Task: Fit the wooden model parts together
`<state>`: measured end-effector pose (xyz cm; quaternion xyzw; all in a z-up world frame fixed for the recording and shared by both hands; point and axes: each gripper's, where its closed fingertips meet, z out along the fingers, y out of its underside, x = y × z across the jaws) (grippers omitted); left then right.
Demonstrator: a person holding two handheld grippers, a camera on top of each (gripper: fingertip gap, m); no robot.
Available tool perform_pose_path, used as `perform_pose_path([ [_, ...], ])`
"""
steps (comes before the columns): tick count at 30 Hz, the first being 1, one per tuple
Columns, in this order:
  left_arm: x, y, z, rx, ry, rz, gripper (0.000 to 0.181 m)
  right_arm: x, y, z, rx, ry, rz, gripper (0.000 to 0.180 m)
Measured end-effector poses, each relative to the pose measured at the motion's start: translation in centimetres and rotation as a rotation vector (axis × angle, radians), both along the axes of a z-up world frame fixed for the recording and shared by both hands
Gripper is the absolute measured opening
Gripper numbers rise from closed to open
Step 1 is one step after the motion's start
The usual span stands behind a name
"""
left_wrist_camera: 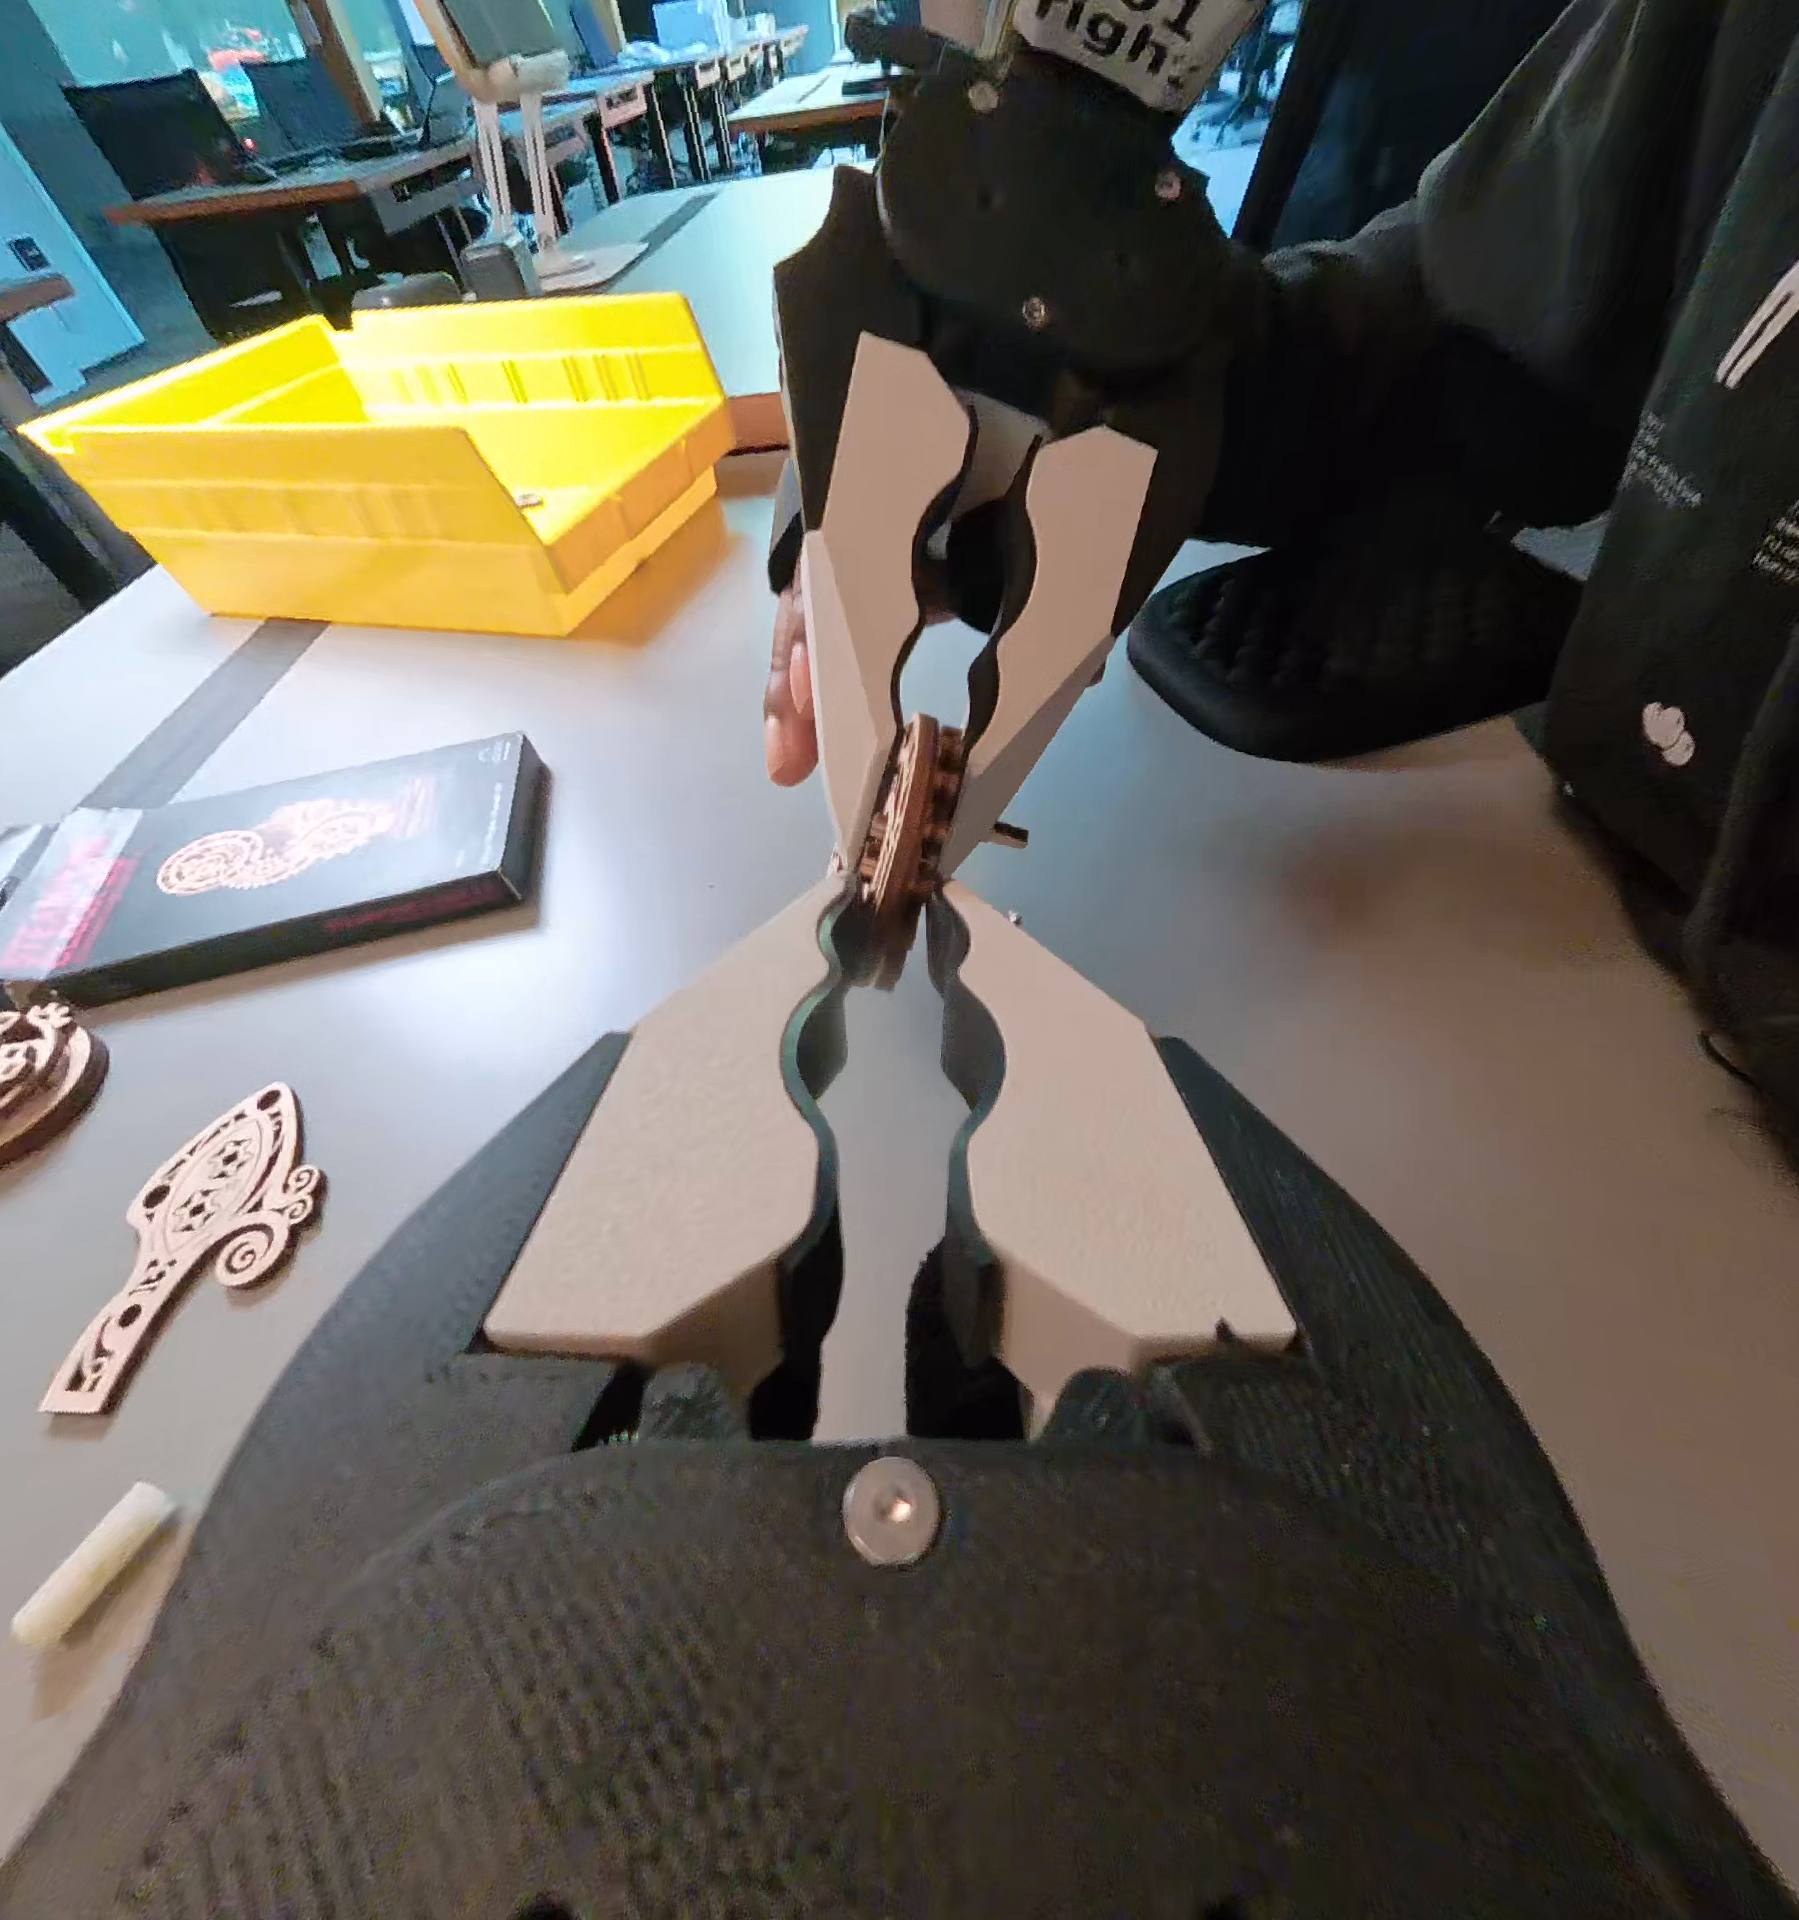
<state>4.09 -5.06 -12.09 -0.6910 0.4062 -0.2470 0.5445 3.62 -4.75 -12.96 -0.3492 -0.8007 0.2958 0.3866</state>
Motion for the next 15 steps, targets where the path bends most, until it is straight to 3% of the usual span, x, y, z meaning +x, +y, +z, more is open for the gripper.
perform_pose_path([
  [5, -0.7, -0.4, 2.1, -0.02, -0.28, -0.065, 0.007, -0.5, -0.3, 2.3, -0.12, 0.093, -0.024, 0.017],
  [9, -1.3, -0.4, 3.6, -0.034, -0.444, -0.093, 0.008, -0.2, -0.7, 4.5, -0.284, 0.135, -0.013, 0.038],
  [15, -2.2, 0.5, 4.7, -0.125, -0.656, -0.06, 0.008, 0.7, 0.8, 6.2, -0.508, 0.152, -0.042, 0.044],
])
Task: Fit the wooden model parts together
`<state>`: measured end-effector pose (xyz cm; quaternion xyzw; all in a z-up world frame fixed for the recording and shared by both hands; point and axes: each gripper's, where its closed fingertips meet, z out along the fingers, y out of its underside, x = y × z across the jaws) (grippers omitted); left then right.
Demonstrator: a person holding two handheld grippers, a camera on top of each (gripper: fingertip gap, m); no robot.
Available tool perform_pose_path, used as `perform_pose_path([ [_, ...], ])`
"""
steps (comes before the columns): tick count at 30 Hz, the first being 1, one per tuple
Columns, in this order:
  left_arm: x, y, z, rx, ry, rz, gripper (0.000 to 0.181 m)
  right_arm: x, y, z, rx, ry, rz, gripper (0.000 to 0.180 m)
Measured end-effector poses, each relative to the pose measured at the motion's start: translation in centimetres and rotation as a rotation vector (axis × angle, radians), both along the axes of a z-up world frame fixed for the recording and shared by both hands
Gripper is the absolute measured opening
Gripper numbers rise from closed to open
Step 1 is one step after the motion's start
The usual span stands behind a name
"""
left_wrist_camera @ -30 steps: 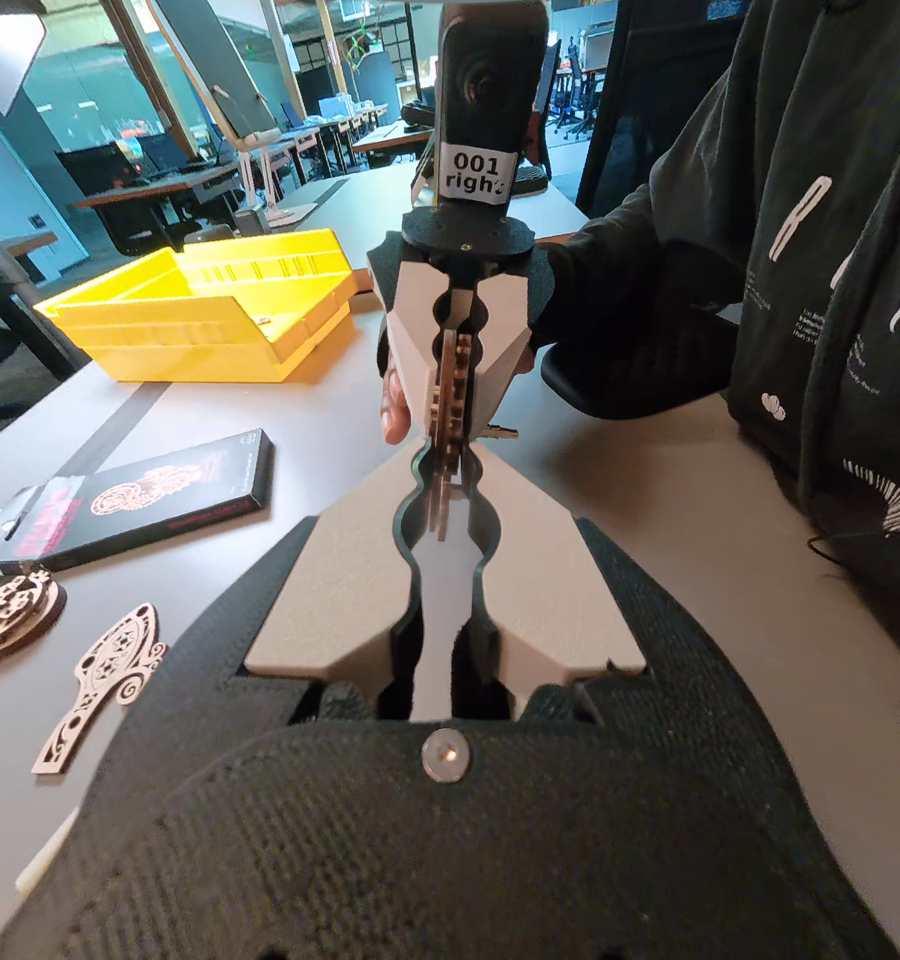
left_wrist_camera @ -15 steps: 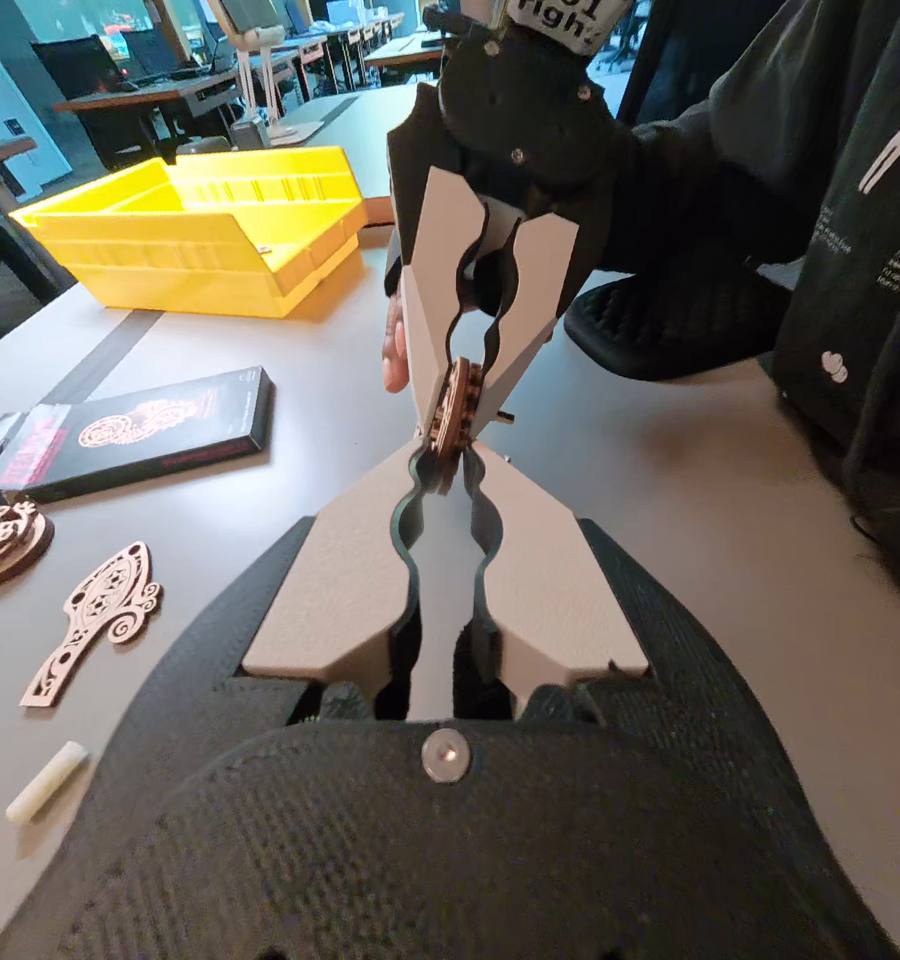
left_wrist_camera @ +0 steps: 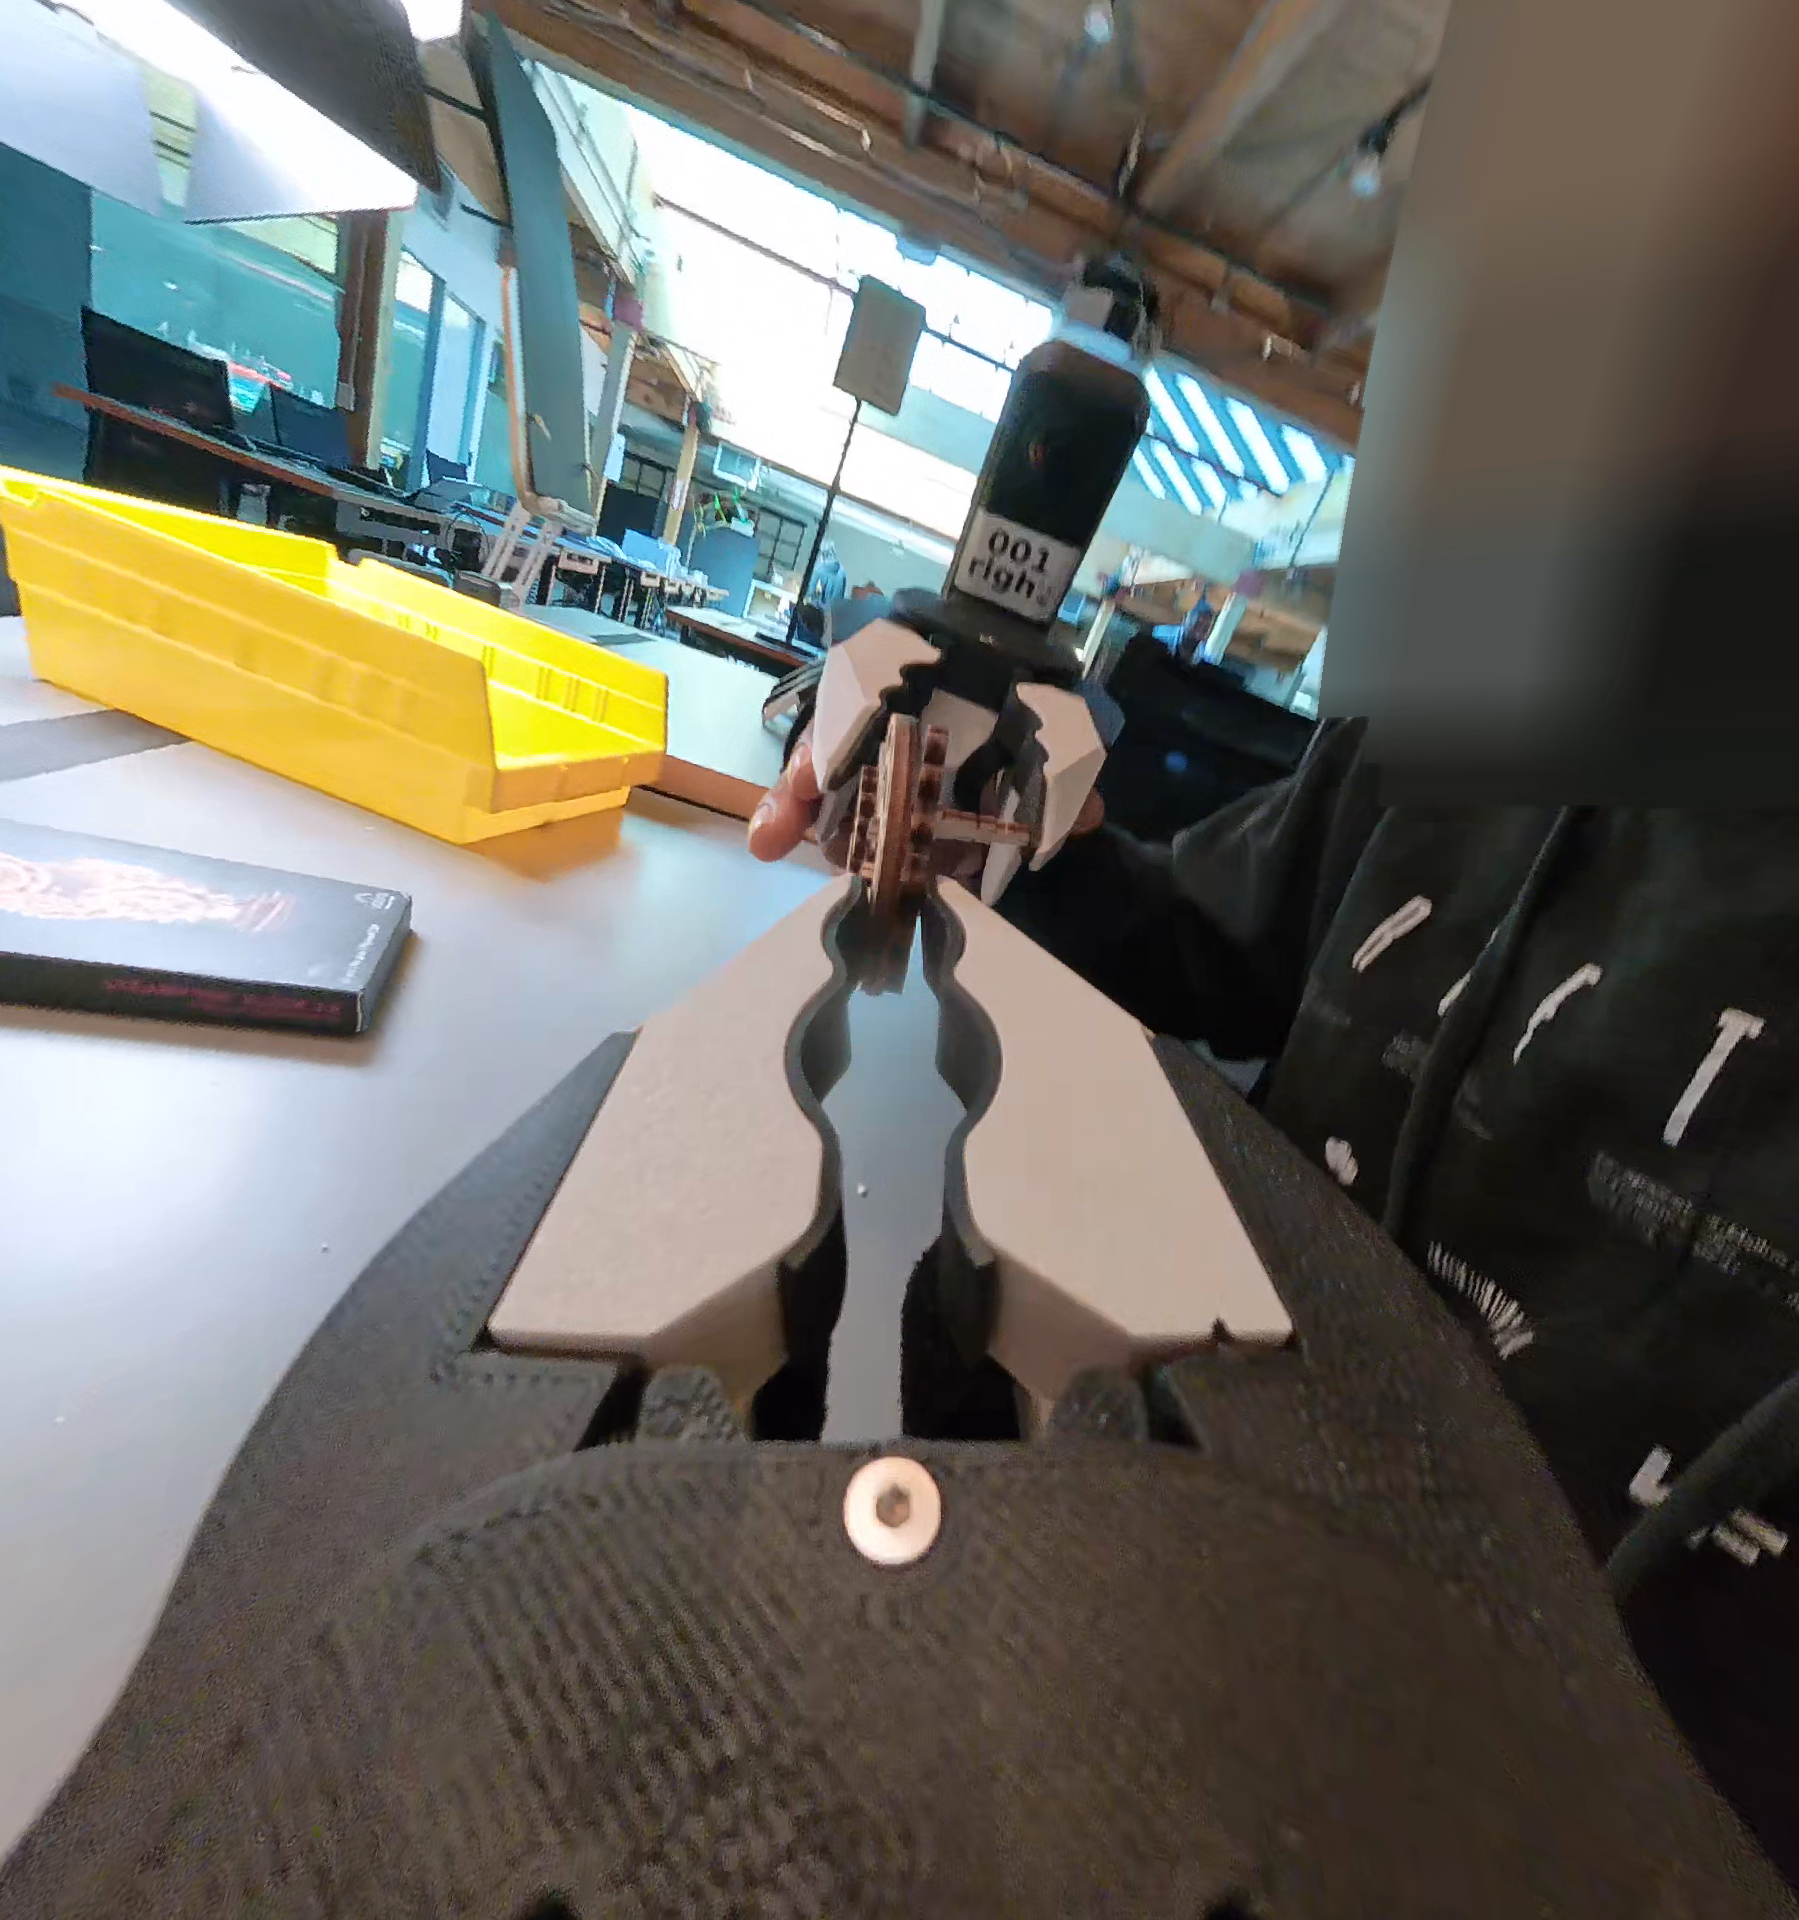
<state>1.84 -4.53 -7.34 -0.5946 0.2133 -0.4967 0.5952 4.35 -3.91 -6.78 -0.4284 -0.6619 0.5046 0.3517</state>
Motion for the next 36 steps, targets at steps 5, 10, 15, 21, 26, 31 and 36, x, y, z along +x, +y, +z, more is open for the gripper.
perform_pose_path([
  [5, -1.7, 1.9, -0.7, -0.241, -0.233, 0.022, 0.008, 0.5, 1.7, 0.5, -0.032, 0.034, -0.05, 0.041],
  [10, -2.4, 2.8, -2.3, -0.479, -0.432, -0.03, 0.007, -0.1, 2.8, -1.4, 0.279, 0.043, -0.126, 0.049],
  [15, -1.8, 2.9, -3.6, -0.608, -0.477, -0.061, 0.007, -1.4, 2.6, -4.5, 0.335, -0.027, -0.116, 0.056],
  [21, -2.0, 3.1, -4.5, -0.681, -0.509, -0.051, 0.008, -1.8, 3.2, -5.6, 0.41, -0.003, -0.151, 0.048],
  [26, -2.2, 3.4, -4.8, -0.717, -0.569, -0.05, 0.008, -1.9, 3.4, -5.7, 0.43, 0.028, -0.169, 0.045],
  [31, -2.4, 3.5, -5.1, -0.736, -0.57, -0.032, 0.008, -2.0, 3.6, -5.8, 0.389, 0.028, -0.173, 0.044],
  [36, -2.6, 3.5, -5.0, -0.745, -0.587, -0.044, 0.008, -2.1, 3.6, -5.7, 0.406, 0.058, -0.18, 0.046],
])
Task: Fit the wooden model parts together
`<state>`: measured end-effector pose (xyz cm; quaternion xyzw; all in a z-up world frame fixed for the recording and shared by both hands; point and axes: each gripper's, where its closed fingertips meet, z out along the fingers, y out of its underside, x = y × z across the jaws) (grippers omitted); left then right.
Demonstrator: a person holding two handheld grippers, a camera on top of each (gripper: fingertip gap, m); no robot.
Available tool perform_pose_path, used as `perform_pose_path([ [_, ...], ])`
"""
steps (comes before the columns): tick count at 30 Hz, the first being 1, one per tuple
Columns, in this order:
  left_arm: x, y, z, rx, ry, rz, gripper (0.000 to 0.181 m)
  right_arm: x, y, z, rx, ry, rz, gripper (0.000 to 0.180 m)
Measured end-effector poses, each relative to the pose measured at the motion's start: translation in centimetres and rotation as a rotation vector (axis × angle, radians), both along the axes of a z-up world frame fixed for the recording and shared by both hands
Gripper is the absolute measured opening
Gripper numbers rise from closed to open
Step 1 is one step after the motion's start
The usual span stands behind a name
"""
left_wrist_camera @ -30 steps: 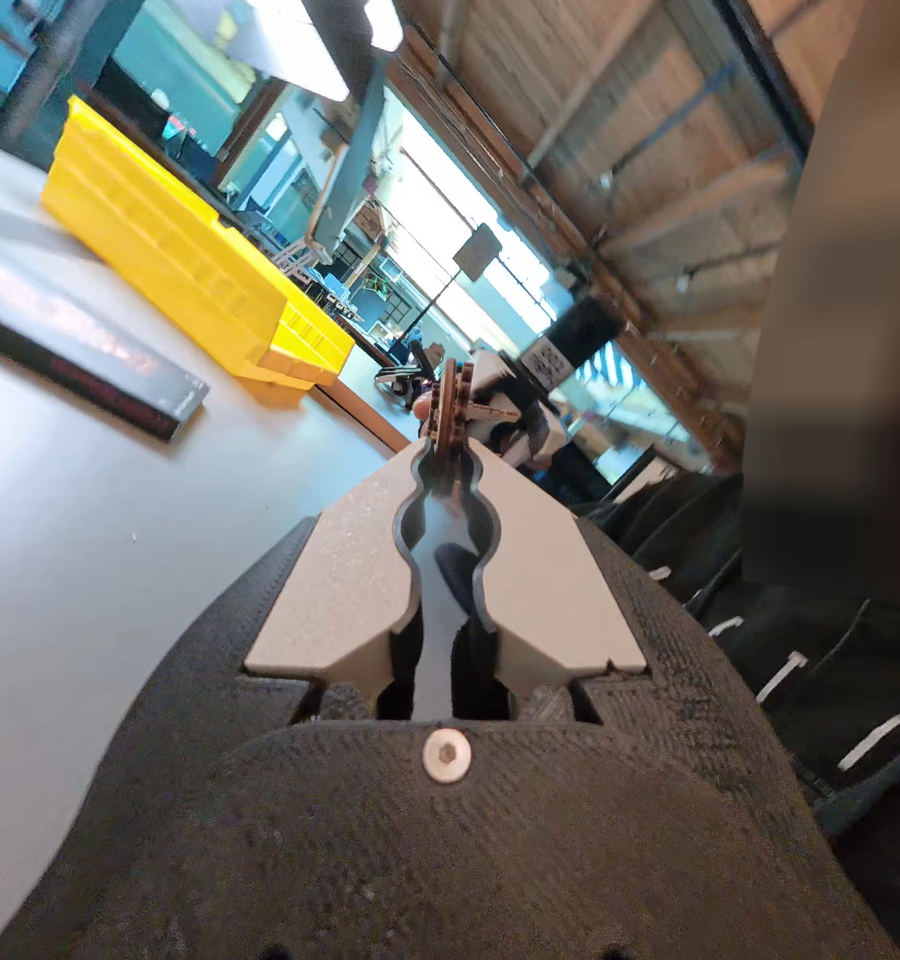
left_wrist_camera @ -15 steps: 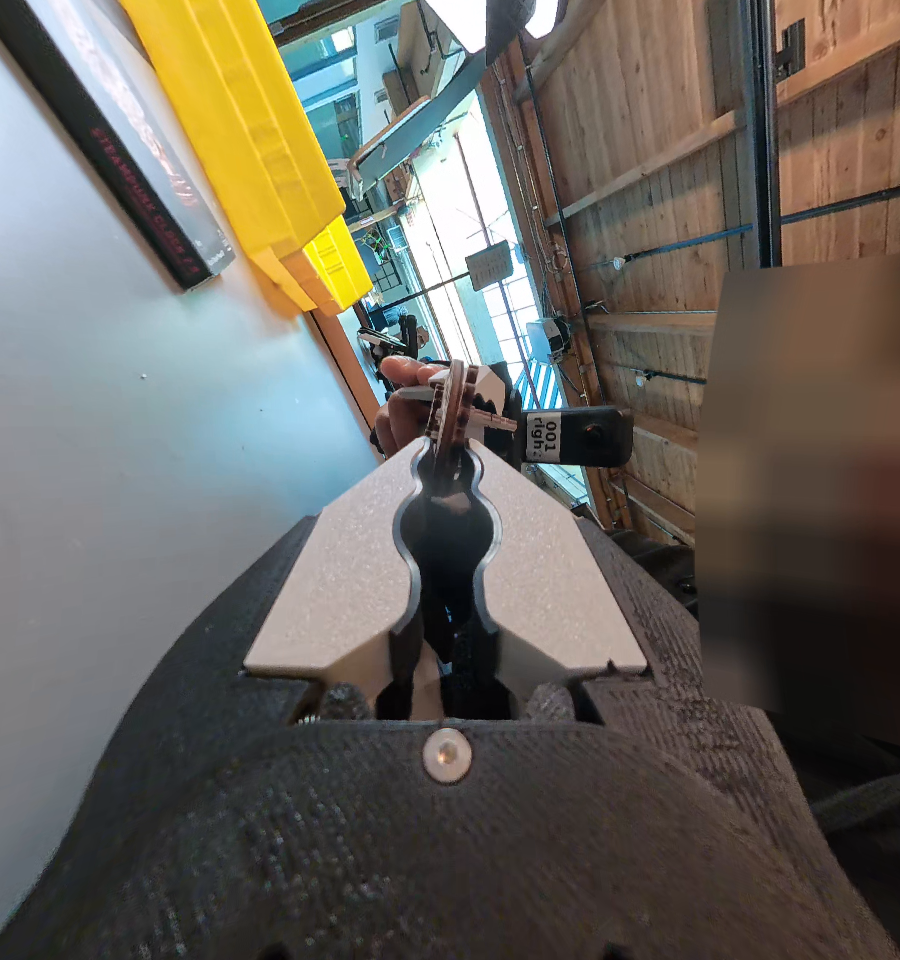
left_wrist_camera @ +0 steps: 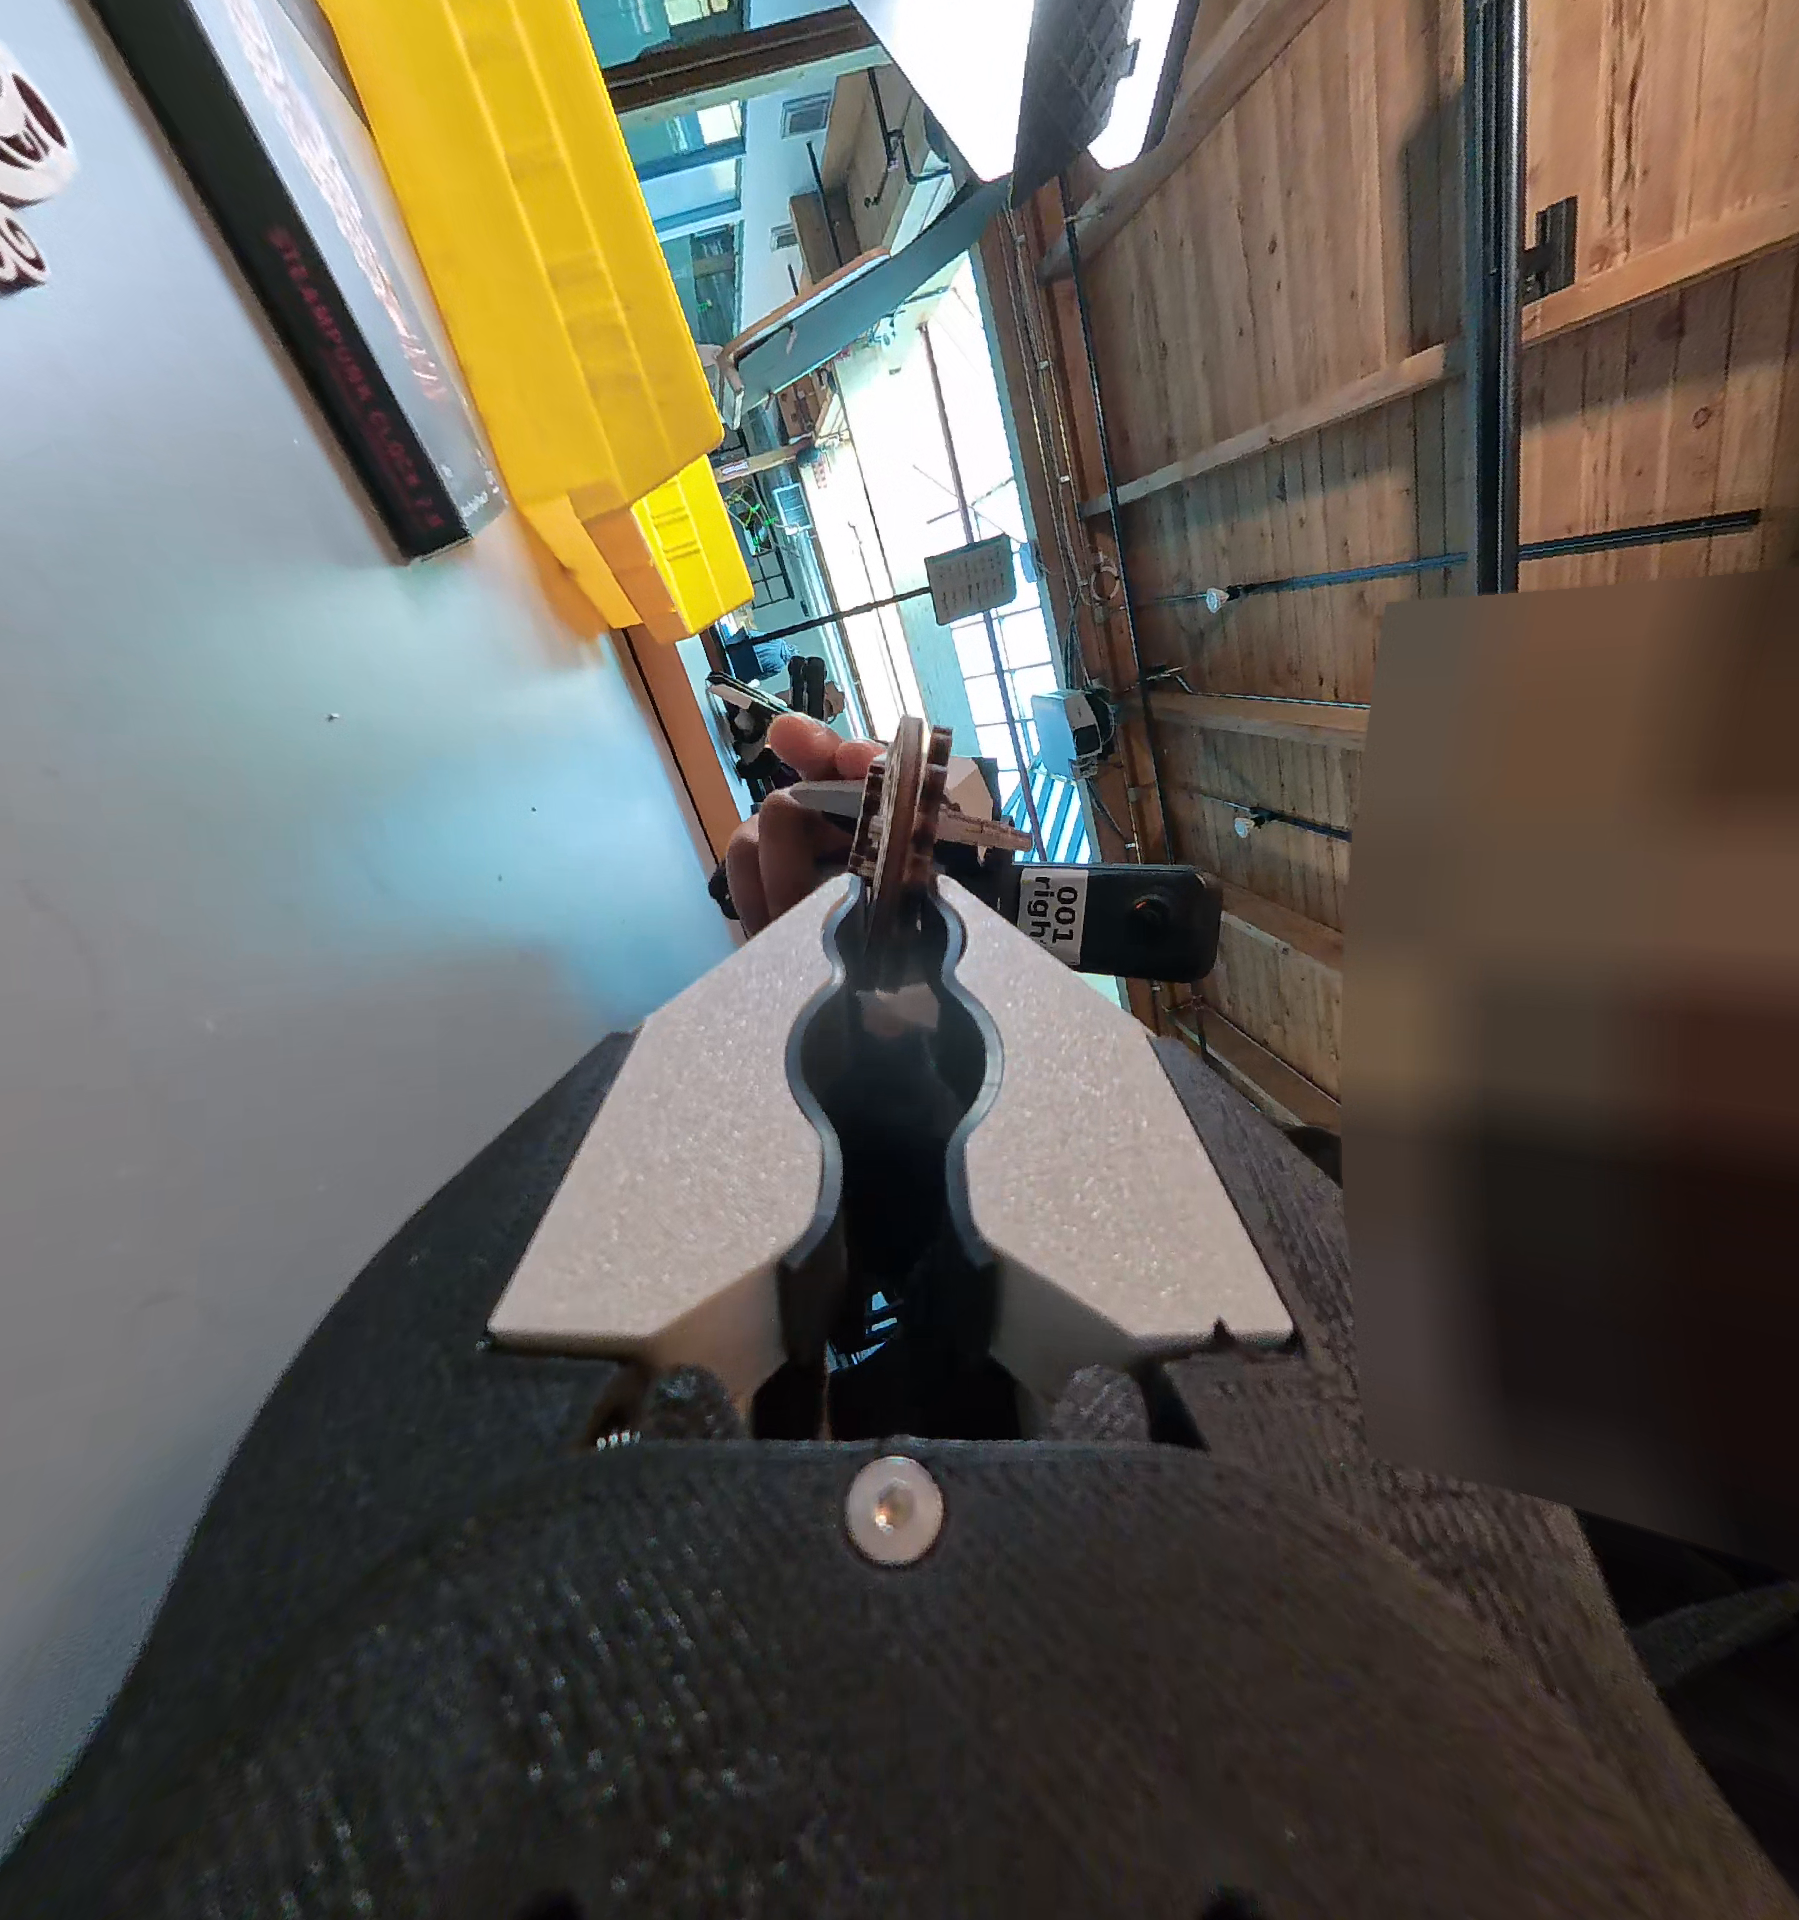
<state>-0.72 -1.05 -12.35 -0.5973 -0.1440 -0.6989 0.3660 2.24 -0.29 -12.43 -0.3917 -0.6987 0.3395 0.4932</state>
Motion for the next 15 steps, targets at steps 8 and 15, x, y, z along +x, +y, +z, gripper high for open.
perform_pose_path([
  [8, 0.0, 0.0, -0.2, -0.008, 0.016, -0.004, 0.008, 0.0, -0.1, 0.1, -0.043, 0.013, 0.005, 0.045],
  [15, -0.7, 0.0, -1.6, 0.013, 0.345, 0.011, 0.033, 0.6, -0.6, -1.4, -0.375, -0.08, 0.075, 0.045],
])
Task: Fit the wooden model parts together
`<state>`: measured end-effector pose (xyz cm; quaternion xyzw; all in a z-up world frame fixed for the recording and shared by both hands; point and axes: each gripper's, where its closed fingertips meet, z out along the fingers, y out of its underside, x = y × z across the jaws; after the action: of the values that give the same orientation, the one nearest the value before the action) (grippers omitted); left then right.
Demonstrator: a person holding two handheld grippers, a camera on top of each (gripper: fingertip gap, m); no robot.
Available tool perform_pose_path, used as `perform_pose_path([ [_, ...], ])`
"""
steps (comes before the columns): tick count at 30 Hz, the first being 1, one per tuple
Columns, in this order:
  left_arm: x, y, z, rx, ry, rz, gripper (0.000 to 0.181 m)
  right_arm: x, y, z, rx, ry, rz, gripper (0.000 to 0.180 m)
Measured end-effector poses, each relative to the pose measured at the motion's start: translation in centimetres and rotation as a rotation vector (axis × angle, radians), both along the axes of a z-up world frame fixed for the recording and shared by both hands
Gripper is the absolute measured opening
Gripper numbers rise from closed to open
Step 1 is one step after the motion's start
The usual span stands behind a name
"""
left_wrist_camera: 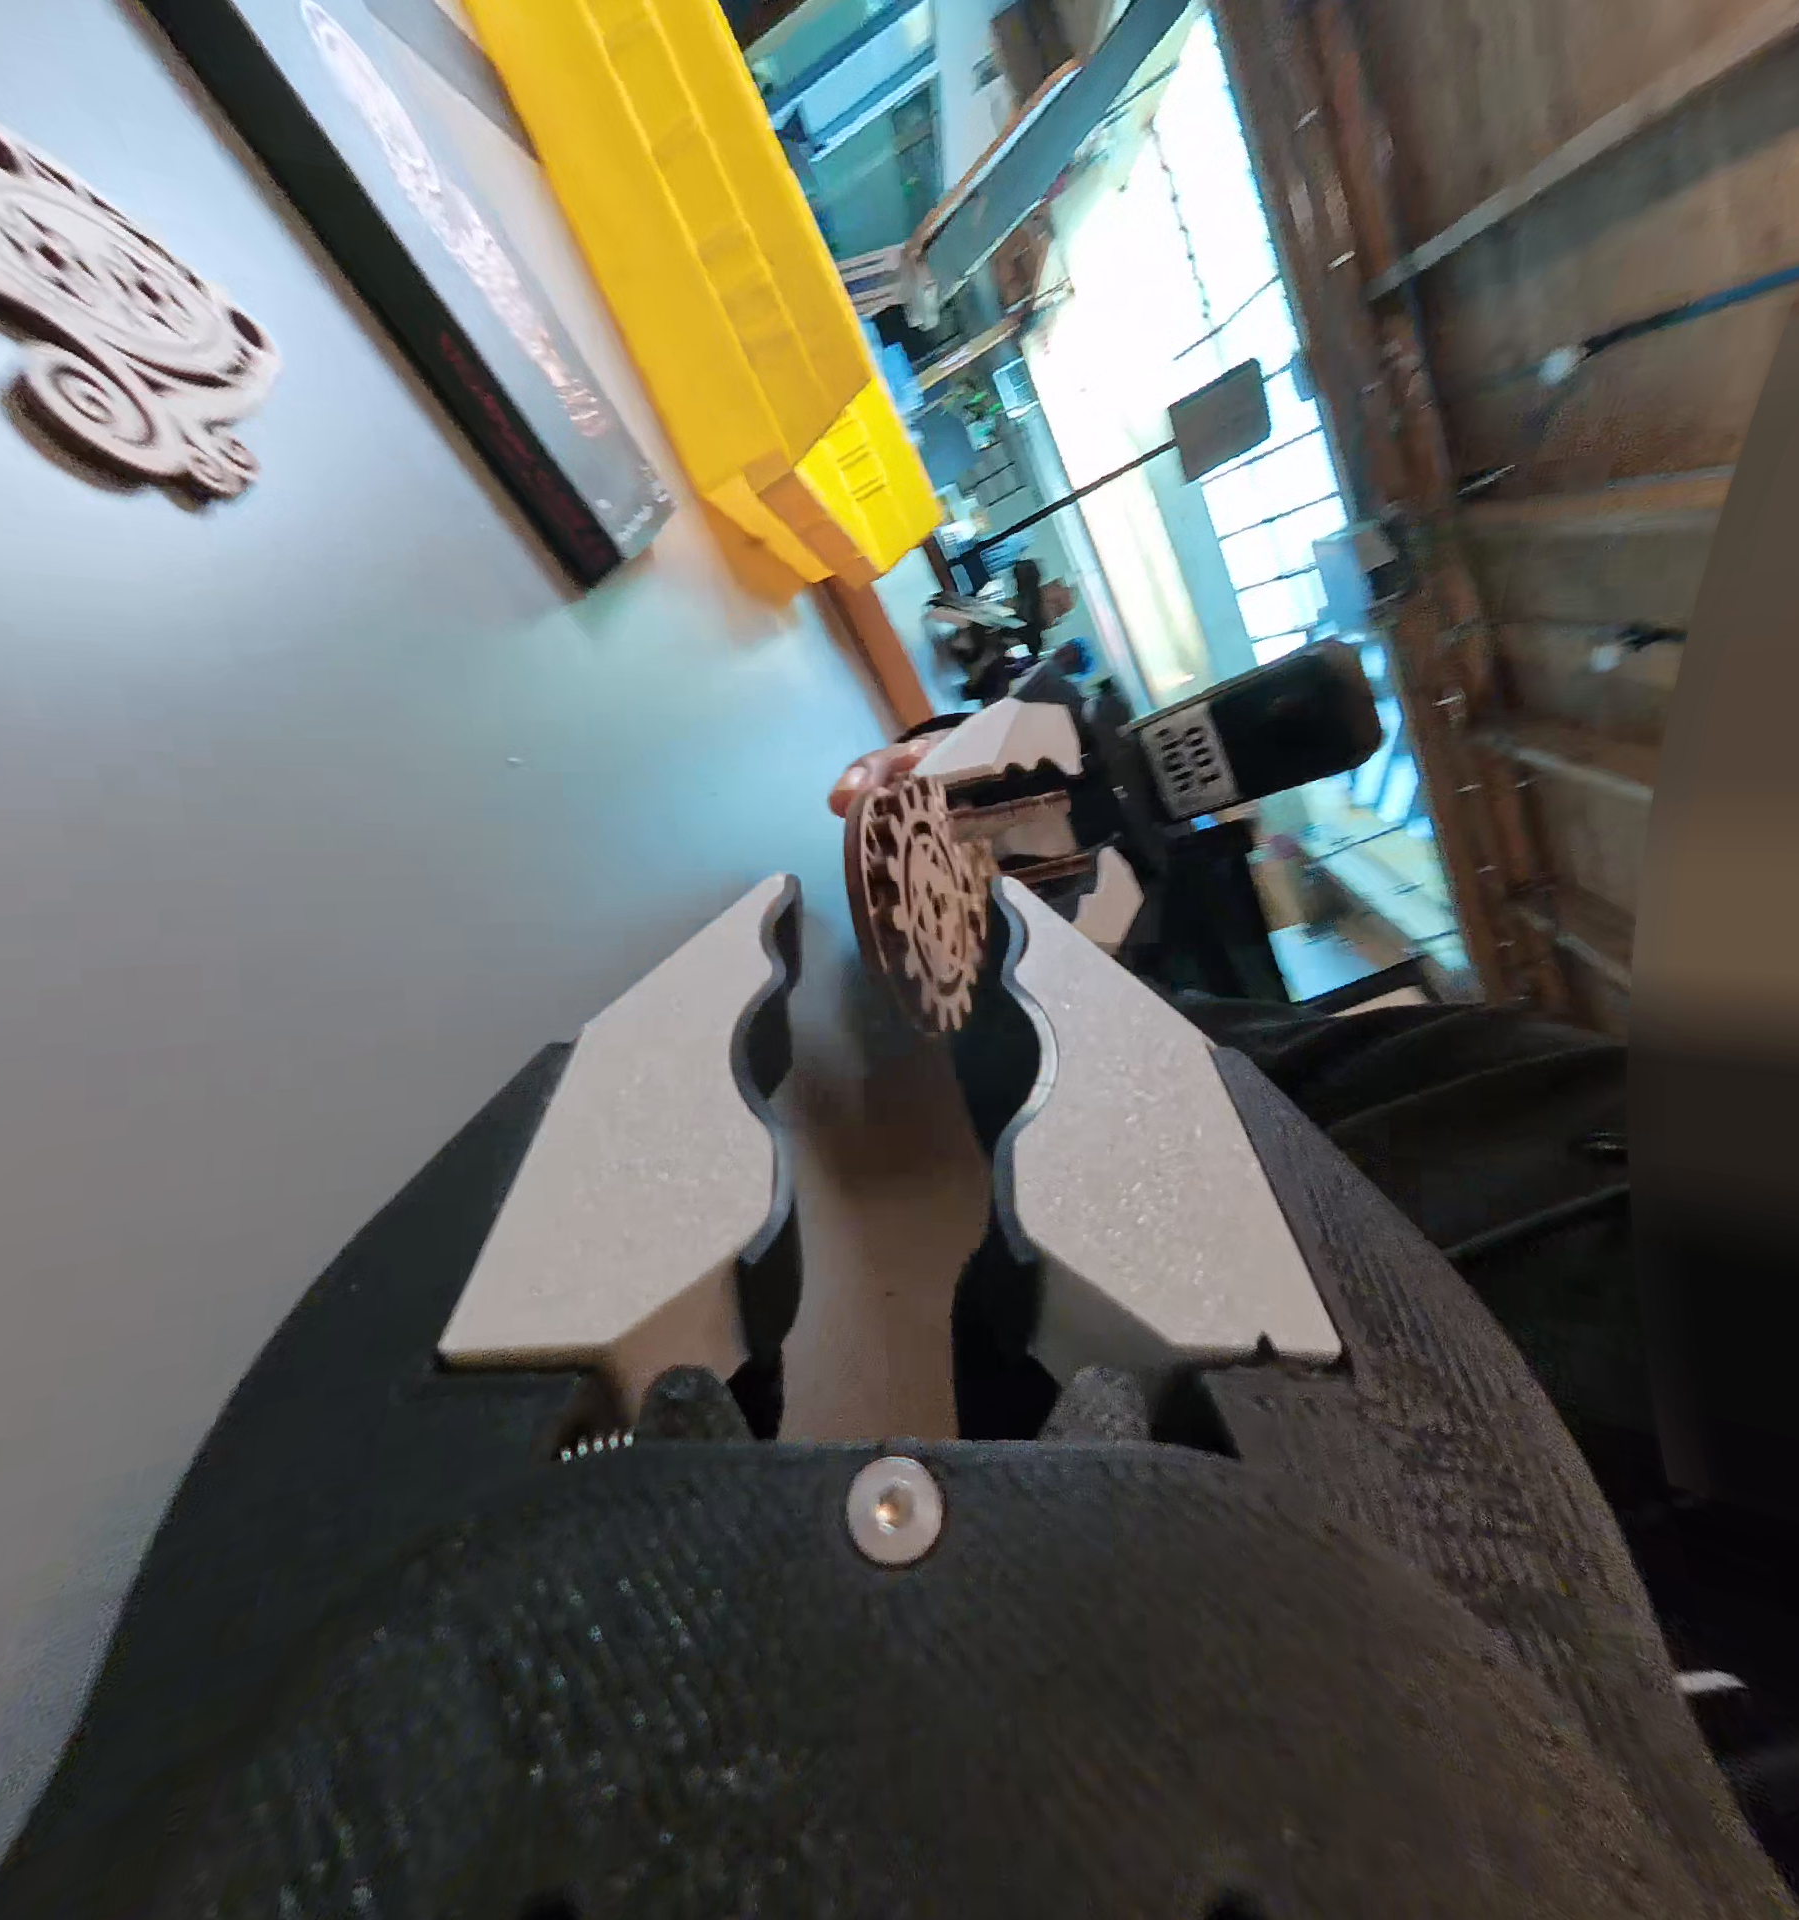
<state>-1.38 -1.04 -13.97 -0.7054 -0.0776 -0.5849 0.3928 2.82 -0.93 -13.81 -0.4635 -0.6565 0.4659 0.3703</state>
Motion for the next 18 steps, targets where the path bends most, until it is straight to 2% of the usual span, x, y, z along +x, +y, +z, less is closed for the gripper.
perform_pose_path([
  [4, -0.6, 0.1, -1.1, 0.083, 0.336, 0.003, 0.046, 0.2, -0.3, -0.9, -0.03, -0.042, 0.028, 0.046],
  [6, -0.2, -0.1, -0.9, 0.187, 0.524, -0.026, 0.056, 0.2, -0.5, -1.2, -0.036, -0.052, 0.036, 0.046],
  [10, 1.2, -0.8, -0.1, 0.405, 0.788, -0.093, 0.079, 0.2, -0.4, -1.2, -0.07, -0.053, 0.044, 0.046],
  [14, 2.1, -1.7, 0.4, 0.546, 0.871, -0.16, 0.086, 0.4, -0.8, -1.0, -0.11, -0.045, 0.076, 0.046],
  [18, 2.6, -2.7, 0.1, 0.613, 0.896, -0.241, 0.074, 0.6, -1.3, -1.0, -0.126, -0.048, 0.112, 0.046],
])
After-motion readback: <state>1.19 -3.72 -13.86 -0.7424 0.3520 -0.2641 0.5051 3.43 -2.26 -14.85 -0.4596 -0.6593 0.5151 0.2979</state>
